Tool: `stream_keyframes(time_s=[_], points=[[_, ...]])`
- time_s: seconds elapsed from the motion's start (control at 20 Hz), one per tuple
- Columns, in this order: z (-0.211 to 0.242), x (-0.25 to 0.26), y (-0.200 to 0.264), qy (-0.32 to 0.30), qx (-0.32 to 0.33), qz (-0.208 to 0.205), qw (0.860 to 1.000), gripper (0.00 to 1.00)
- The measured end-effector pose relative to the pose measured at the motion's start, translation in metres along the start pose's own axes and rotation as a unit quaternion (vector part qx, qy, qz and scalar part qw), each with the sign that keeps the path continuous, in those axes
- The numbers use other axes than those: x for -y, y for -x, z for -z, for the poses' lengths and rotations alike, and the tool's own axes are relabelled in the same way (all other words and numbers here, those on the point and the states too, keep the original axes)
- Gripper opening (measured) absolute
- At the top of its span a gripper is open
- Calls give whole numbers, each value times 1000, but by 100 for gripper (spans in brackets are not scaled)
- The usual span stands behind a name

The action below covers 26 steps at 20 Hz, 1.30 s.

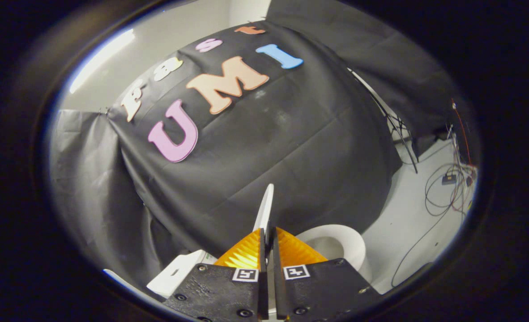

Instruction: Open the toilet lid.

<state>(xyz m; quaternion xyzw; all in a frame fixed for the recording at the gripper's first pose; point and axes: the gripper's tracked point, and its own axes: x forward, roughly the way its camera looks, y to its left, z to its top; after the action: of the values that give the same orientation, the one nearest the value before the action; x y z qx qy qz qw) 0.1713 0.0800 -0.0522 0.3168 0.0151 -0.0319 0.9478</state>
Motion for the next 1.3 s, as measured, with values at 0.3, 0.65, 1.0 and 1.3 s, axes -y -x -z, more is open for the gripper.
stream_keyframes(time_s=[0.3,0.65,1.0,1.3], points=[[-6,-43,4,58,1,-8,998,7],[-7,-94,6,120,5,-30,992,9],[0,-157,-3,176,1,-78,981,12],[16,-215,-10,210,-3,-134,968,12]])
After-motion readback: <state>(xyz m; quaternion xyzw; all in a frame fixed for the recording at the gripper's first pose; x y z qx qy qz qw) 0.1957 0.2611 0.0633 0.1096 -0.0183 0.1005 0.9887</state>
